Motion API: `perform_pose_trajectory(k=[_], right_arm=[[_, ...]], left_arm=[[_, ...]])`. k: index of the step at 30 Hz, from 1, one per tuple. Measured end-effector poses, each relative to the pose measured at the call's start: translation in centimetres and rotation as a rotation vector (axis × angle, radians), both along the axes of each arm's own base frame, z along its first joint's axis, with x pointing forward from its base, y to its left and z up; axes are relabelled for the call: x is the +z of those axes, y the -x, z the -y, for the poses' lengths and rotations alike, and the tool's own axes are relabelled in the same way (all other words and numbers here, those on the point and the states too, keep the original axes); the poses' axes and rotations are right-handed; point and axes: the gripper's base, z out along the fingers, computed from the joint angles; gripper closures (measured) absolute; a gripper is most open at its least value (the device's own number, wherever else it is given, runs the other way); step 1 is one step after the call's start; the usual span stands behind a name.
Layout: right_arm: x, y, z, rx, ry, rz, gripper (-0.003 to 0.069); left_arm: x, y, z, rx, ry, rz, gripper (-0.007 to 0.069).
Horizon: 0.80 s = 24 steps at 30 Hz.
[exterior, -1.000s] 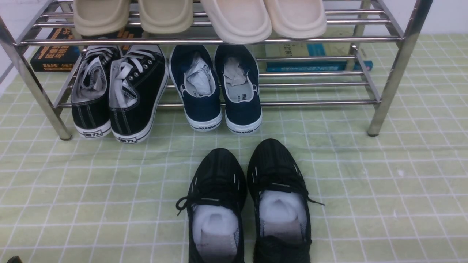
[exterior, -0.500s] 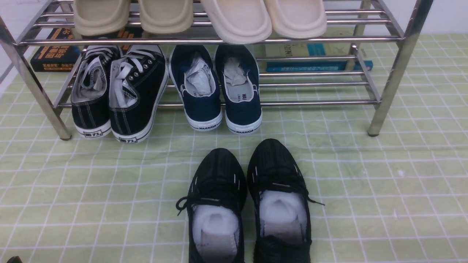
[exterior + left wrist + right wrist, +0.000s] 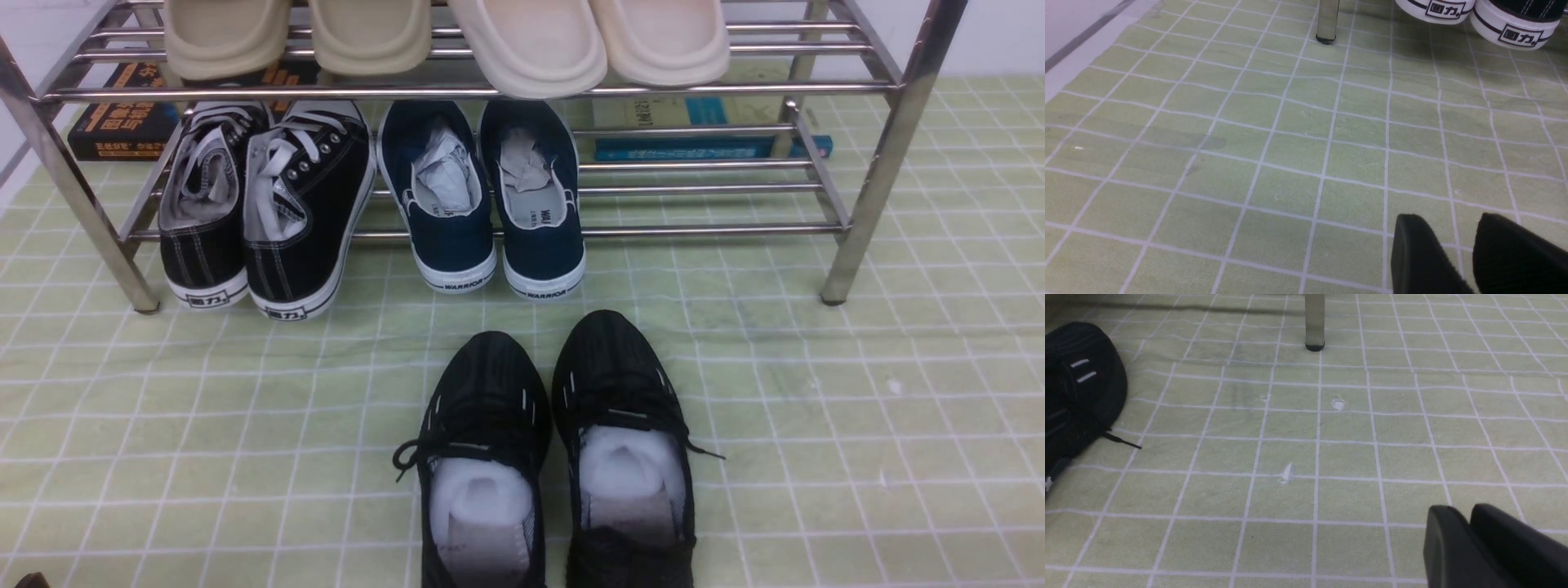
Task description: Take the shoes off the shelf with your hand from the green coffee tablecloth.
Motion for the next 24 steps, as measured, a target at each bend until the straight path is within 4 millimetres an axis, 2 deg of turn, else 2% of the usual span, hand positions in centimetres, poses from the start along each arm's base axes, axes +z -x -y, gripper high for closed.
perform_pose_trajectory(k=[24], right_arm=[[0.00, 0.00, 0.01, 0.000, 0.001, 0.000, 0.0525]], left_arm=[[0.00, 0.00, 0.00, 0.000, 0.000, 0.000, 0.0383]])
